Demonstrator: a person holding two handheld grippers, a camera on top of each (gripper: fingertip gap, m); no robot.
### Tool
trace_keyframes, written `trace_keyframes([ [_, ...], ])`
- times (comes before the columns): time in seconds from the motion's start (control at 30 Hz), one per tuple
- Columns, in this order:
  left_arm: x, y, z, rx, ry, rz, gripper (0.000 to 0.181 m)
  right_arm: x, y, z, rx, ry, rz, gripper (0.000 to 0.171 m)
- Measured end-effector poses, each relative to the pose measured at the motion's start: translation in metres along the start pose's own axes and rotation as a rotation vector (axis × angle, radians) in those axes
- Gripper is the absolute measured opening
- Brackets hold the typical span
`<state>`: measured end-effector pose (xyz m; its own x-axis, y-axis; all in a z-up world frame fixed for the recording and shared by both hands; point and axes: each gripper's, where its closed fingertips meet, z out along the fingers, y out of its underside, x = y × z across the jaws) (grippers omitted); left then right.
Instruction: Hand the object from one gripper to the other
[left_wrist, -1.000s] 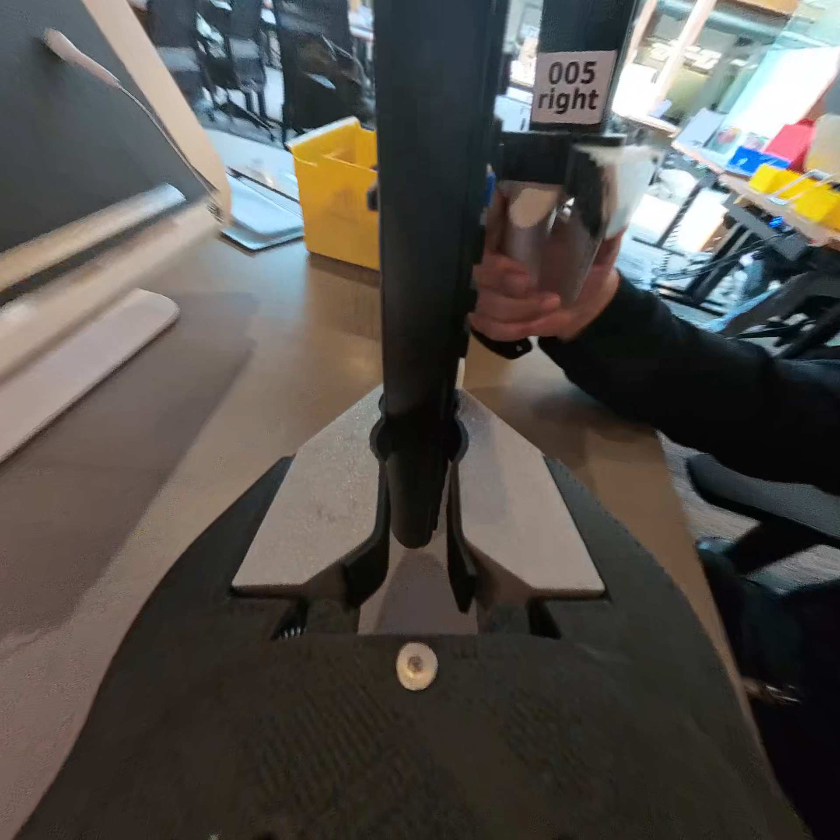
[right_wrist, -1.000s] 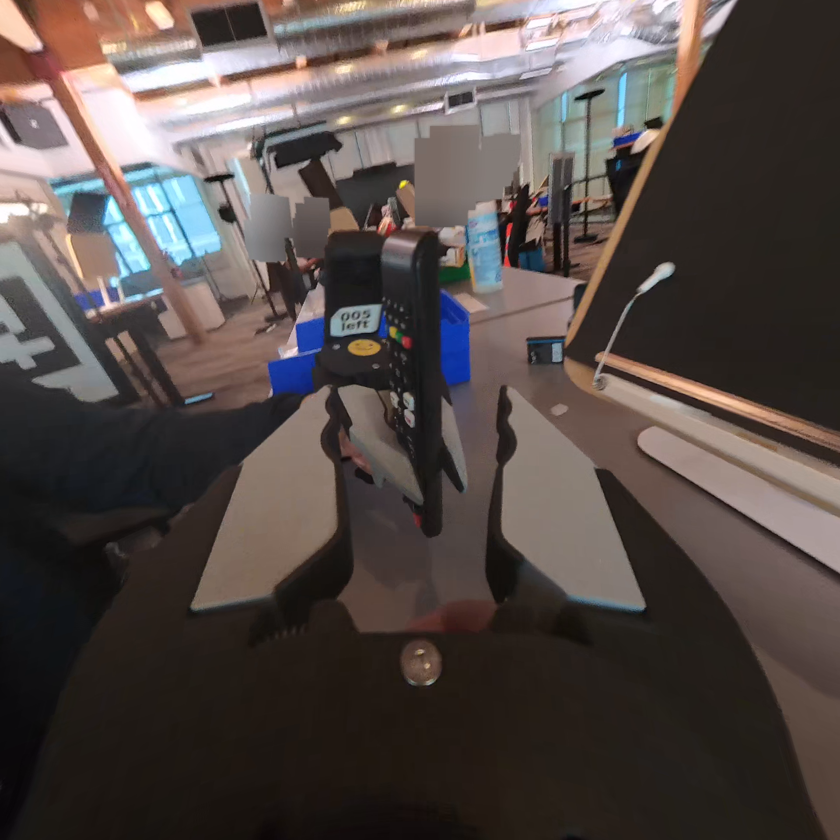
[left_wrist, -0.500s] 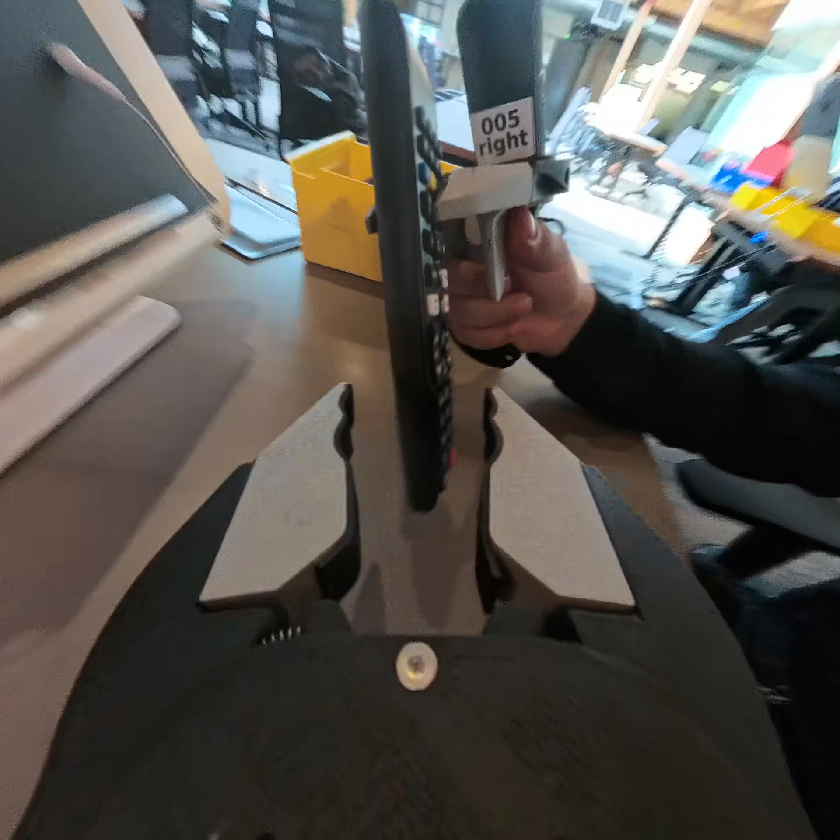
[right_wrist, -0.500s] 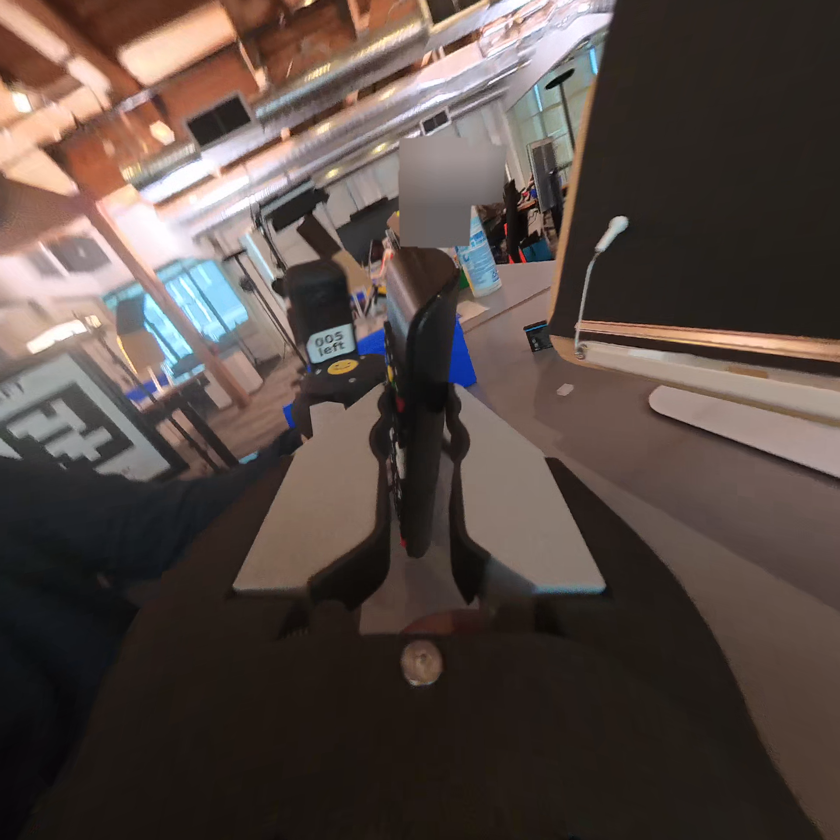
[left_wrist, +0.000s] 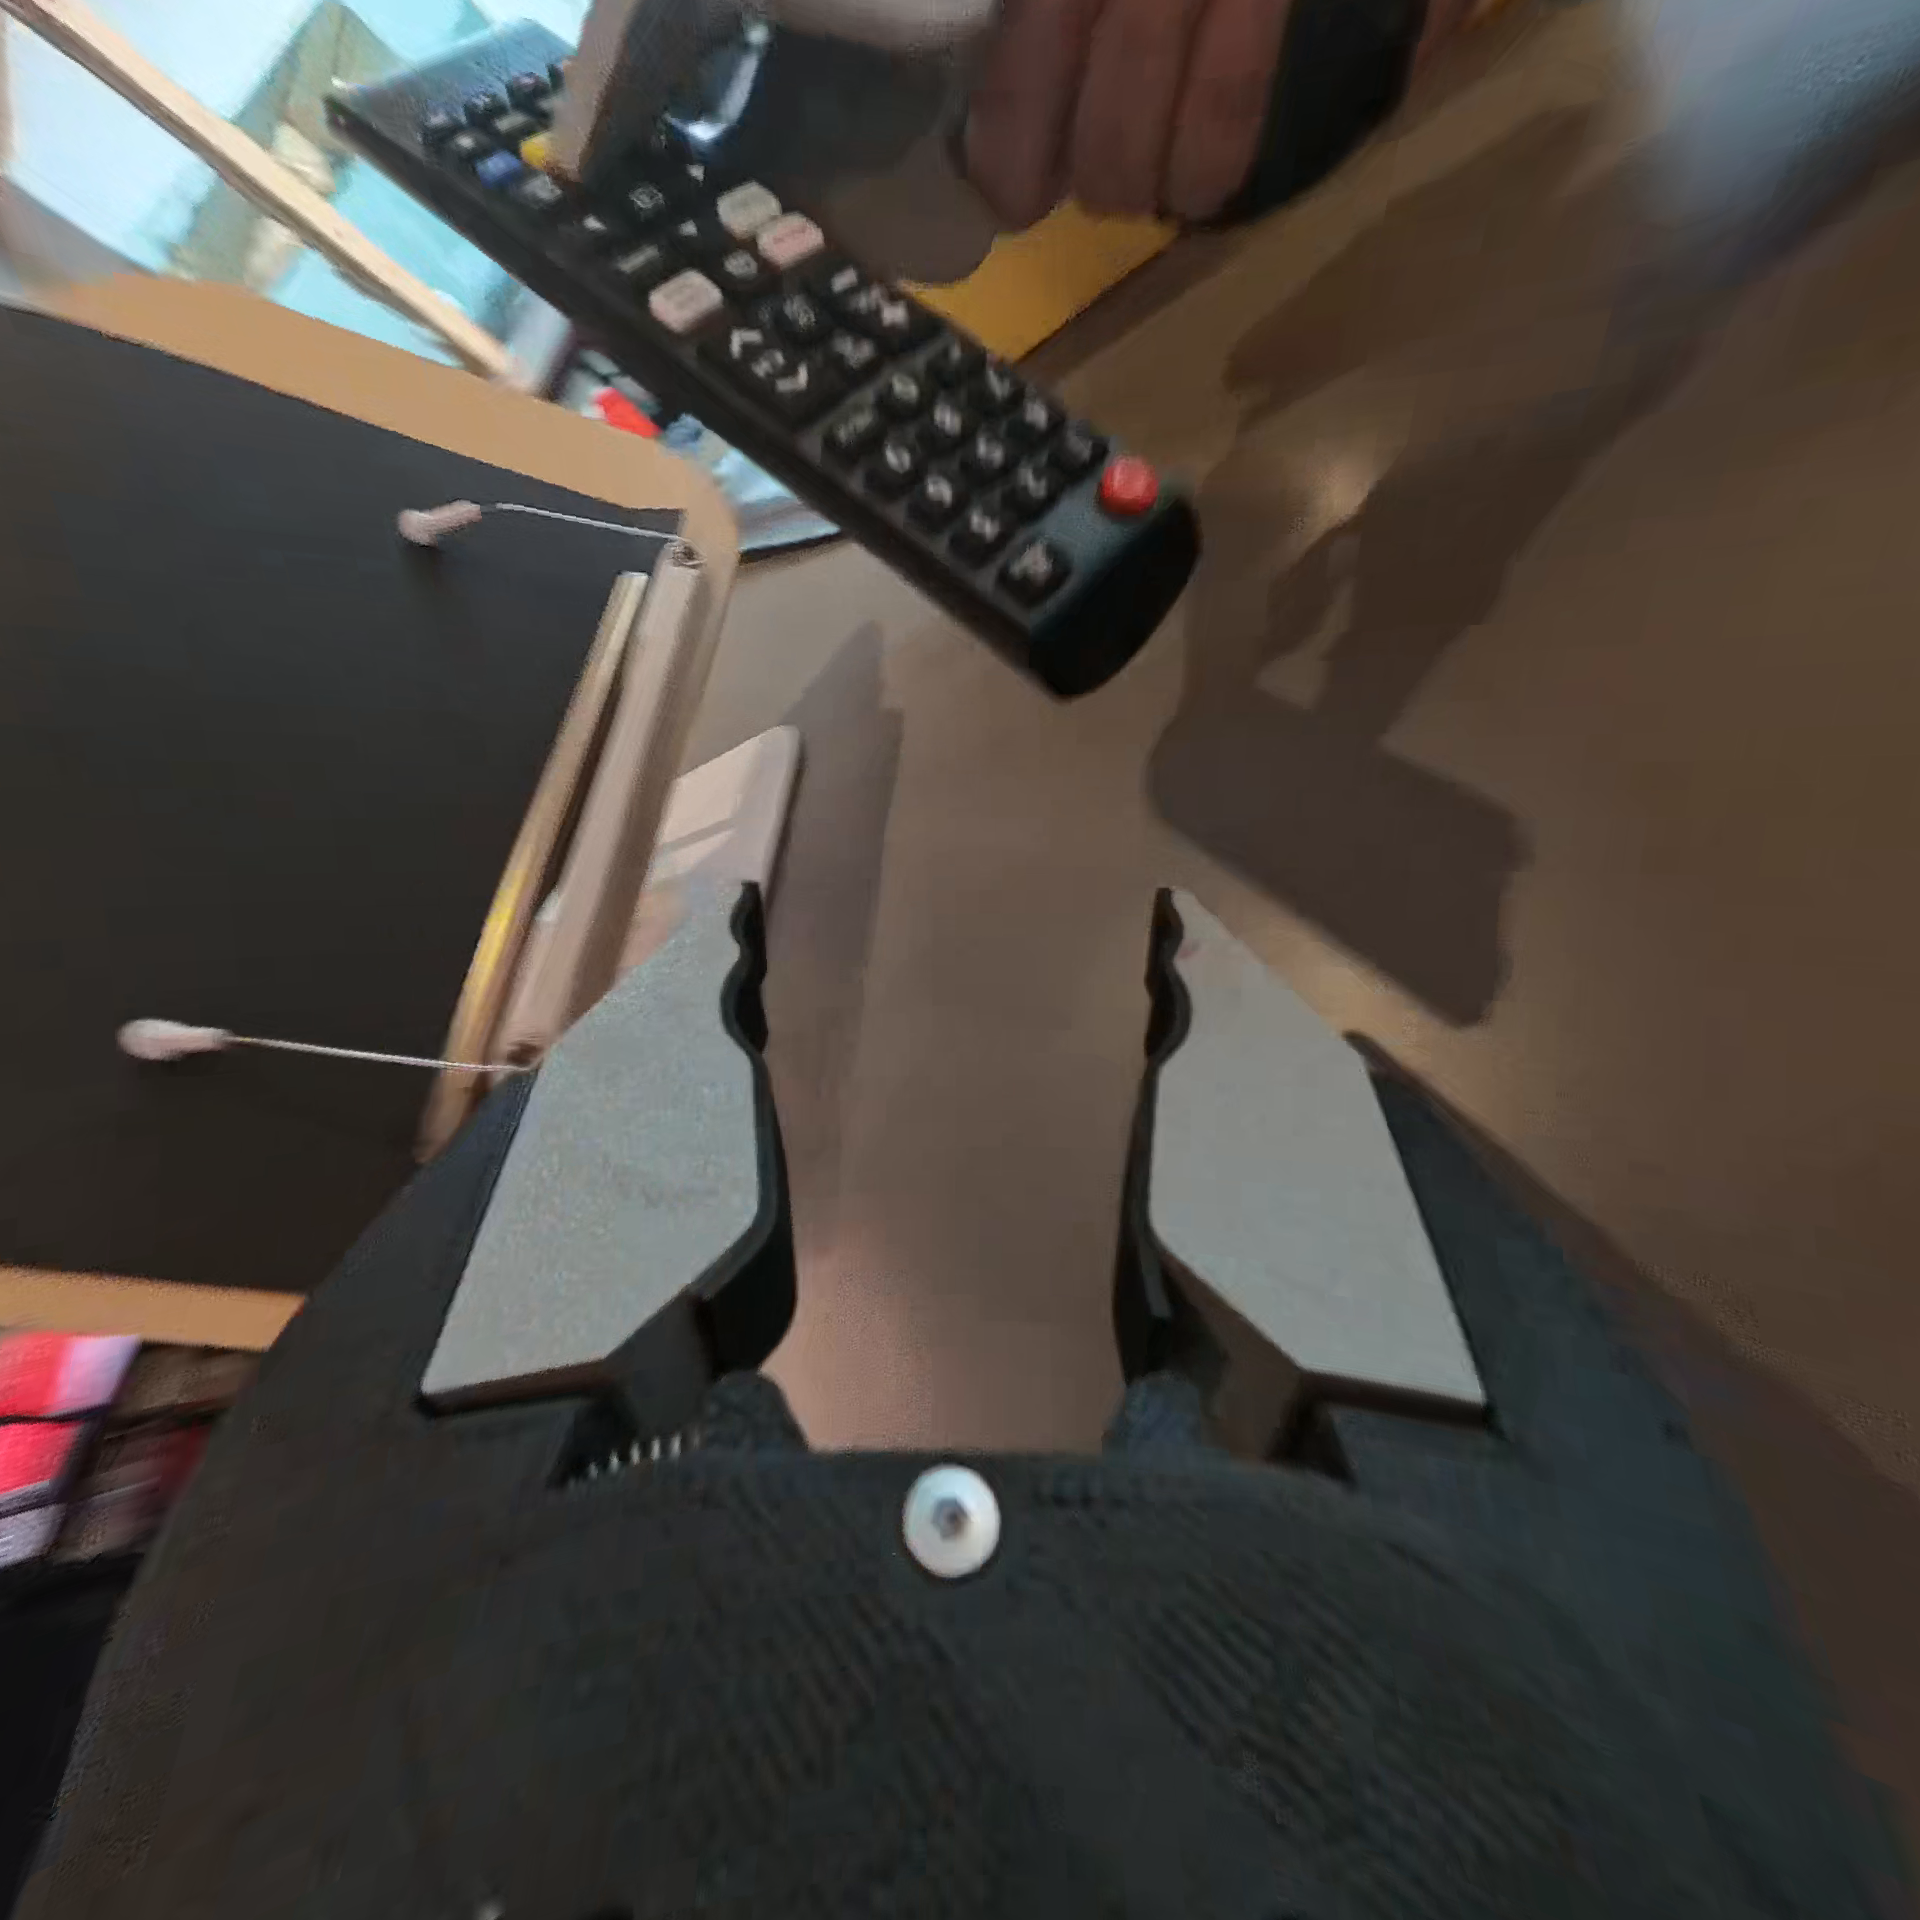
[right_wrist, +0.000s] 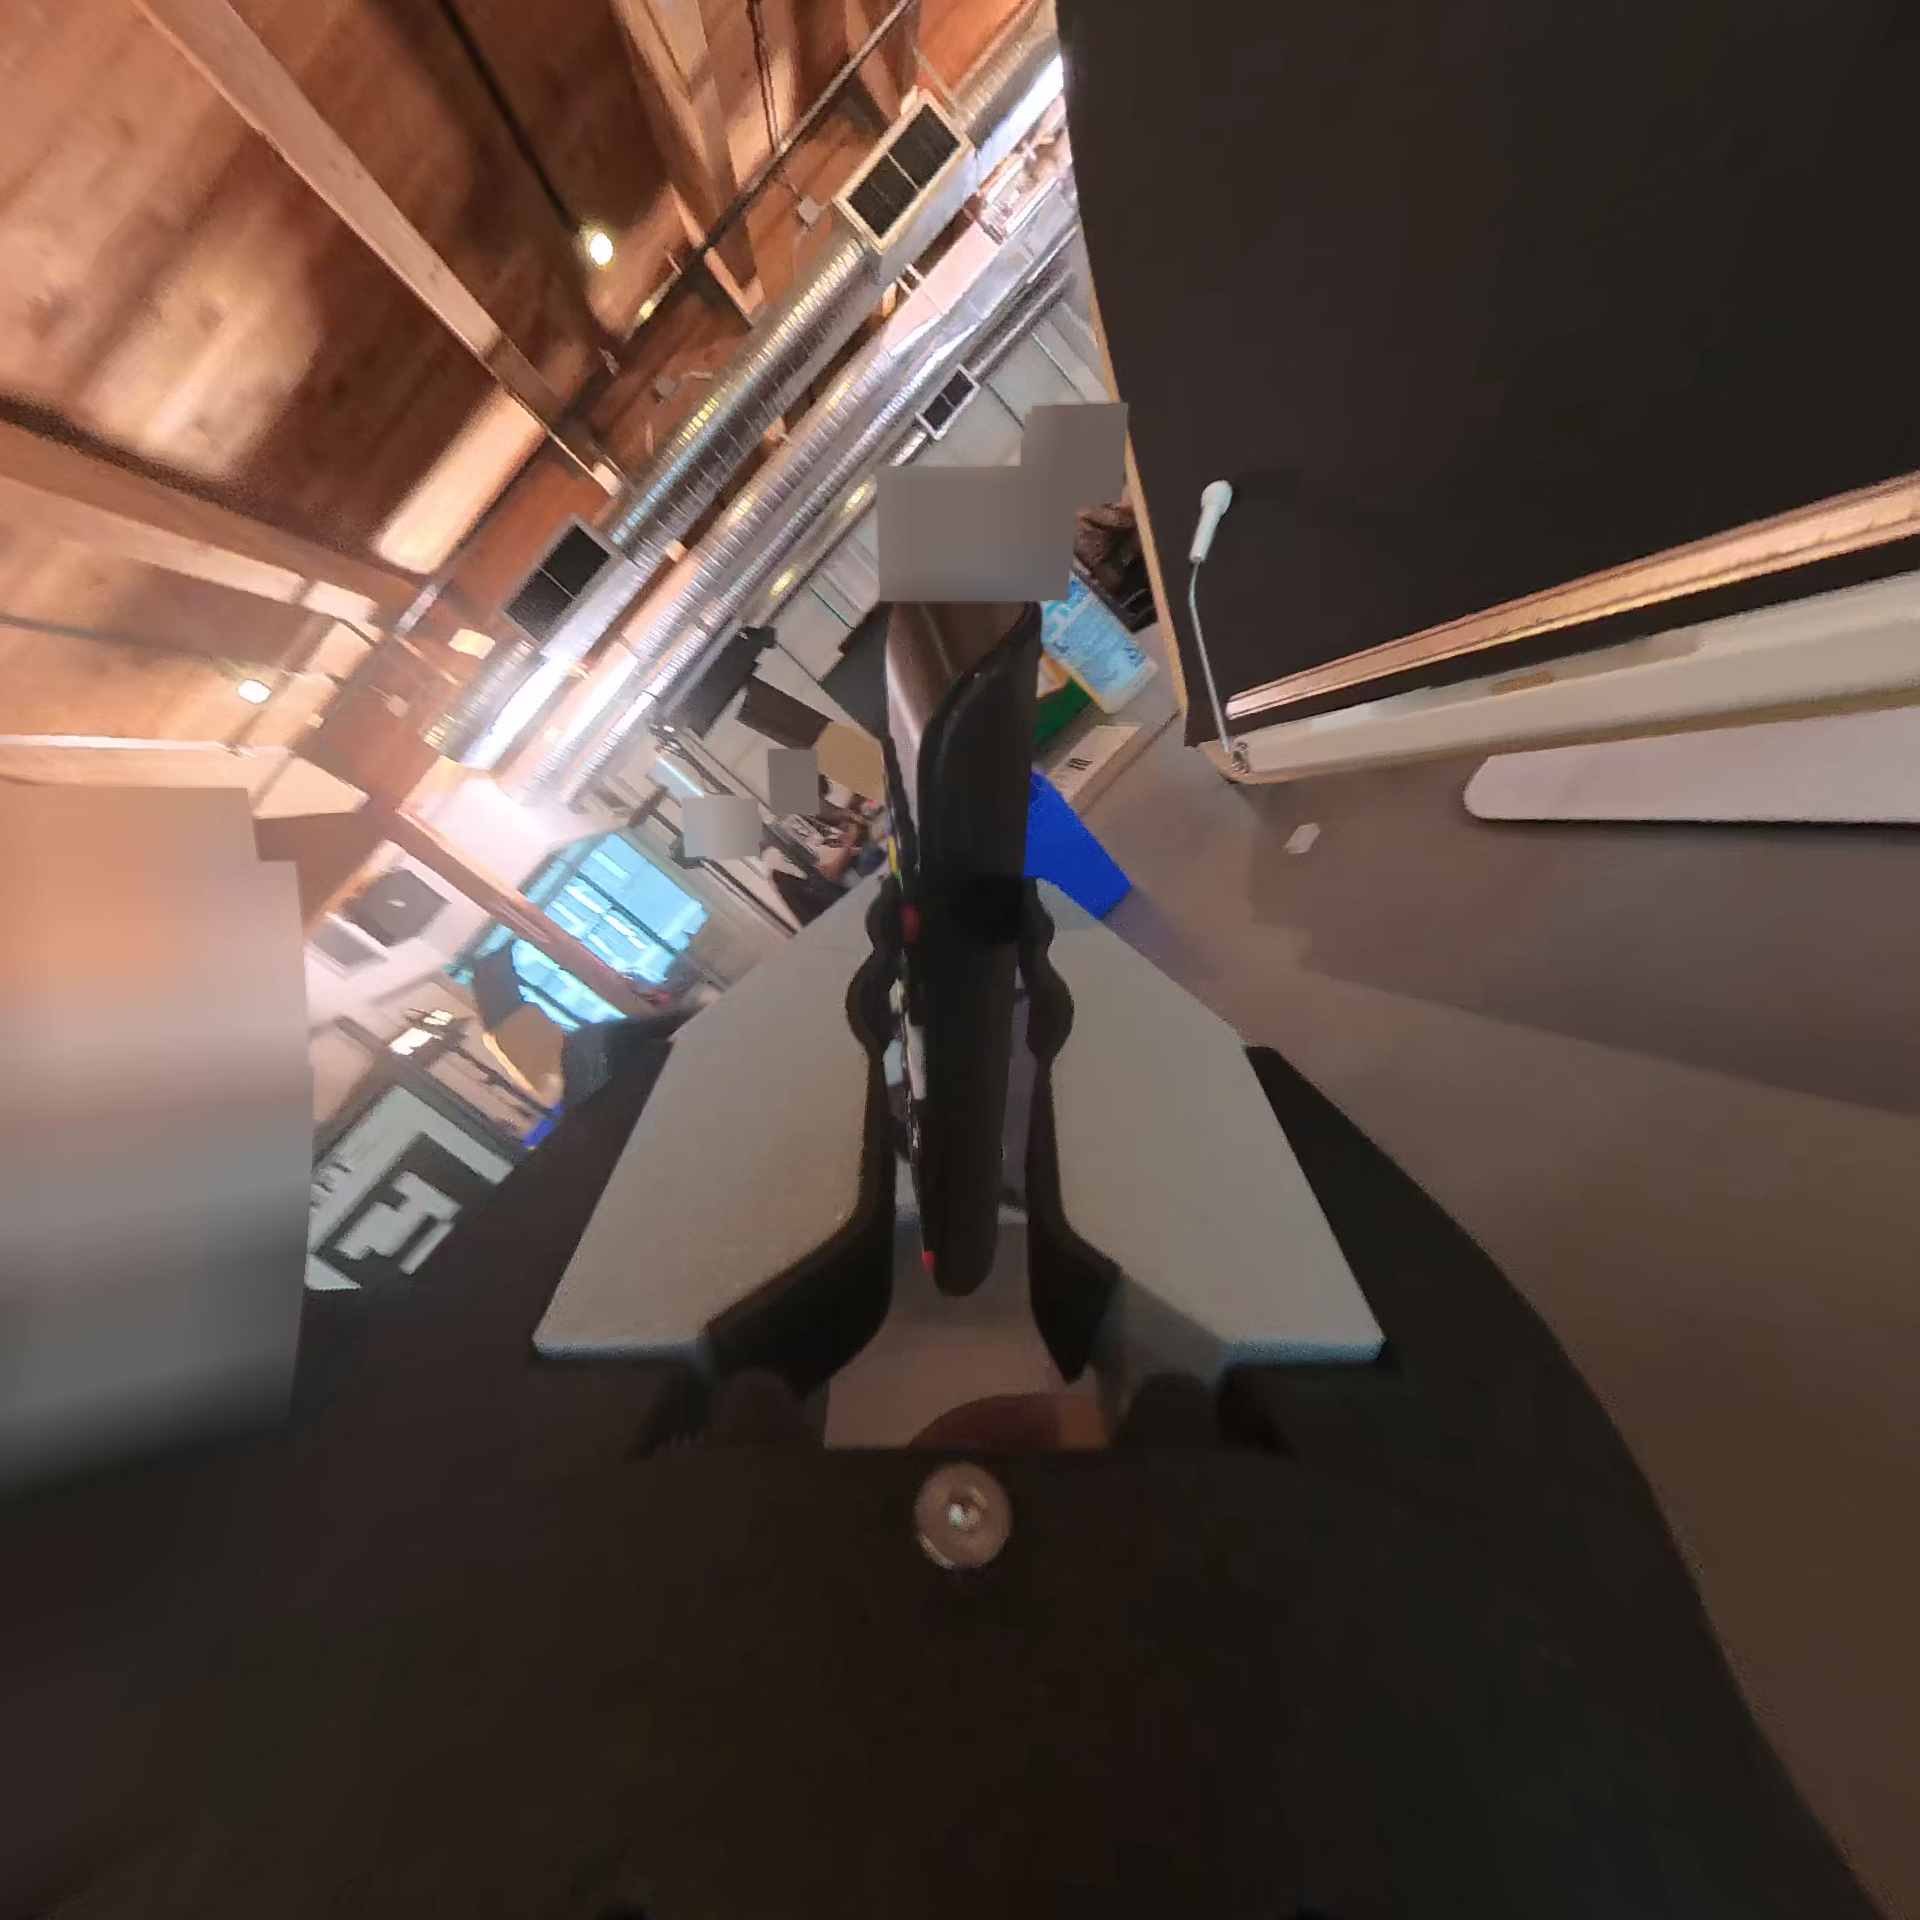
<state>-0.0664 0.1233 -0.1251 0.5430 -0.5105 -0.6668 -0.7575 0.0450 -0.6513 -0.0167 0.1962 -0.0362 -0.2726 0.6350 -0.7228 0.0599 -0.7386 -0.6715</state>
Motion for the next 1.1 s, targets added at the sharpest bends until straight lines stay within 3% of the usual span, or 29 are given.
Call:
trace_keyframes([
  [0.1,-0.006,0.007,0.008,-0.075,-0.178,0.302,0.065,0.0,0.011,0.005,-0.056,-0.037,0.082,0.019],
  [0.33,-0.015,-0.044,-0.002,0.081,-0.445,0.618,0.058,0.004,0.042,0.024,-0.171,-0.1,0.288,0.018],
  [0.53,0.012,-0.068,0.006,0.149,-0.426,0.709,0.034,0.0,0.067,0.042,-0.242,-0.169,0.346,0.02],
  [0.6,0.0,-0.076,-0.003,0.2,-0.394,0.486,0.031,-0.001,0.063,0.039,-0.236,-0.163,0.257,0.025],
  [0.67,-0.021,-0.083,-0.019,0.31,-0.354,0.171,0.027,0.0,0.047,0.032,-0.186,-0.123,0.144,0.034],
  [0.77,-0.057,-0.074,-0.035,0.435,-0.268,-0.321,0.023,-0.009,0.014,0.015,-0.058,-0.085,-0.049,0.034],
  [0.87,-0.07,-0.063,-0.039,0.555,-0.053,-0.721,0.022,-0.015,0.009,0.012,-0.057,0.022,-0.326,0.051],
  [0.97,-0.073,-0.056,-0.037,0.599,0.057,-0.908,0.022,-0.025,0.042,0.028,-0.199,0.021,-0.516,0.07],
  [1.03,-0.059,-0.066,-0.036,0.625,0.212,-0.963,0.022,-0.019,0.072,0.041,-0.332,0.03,-0.57,0.077],
  [1.1,-0.056,-0.078,-0.04,0.698,0.278,-1.031,0.023,0.003,0.095,0.05,-0.449,0.127,-0.656,0.066],
])
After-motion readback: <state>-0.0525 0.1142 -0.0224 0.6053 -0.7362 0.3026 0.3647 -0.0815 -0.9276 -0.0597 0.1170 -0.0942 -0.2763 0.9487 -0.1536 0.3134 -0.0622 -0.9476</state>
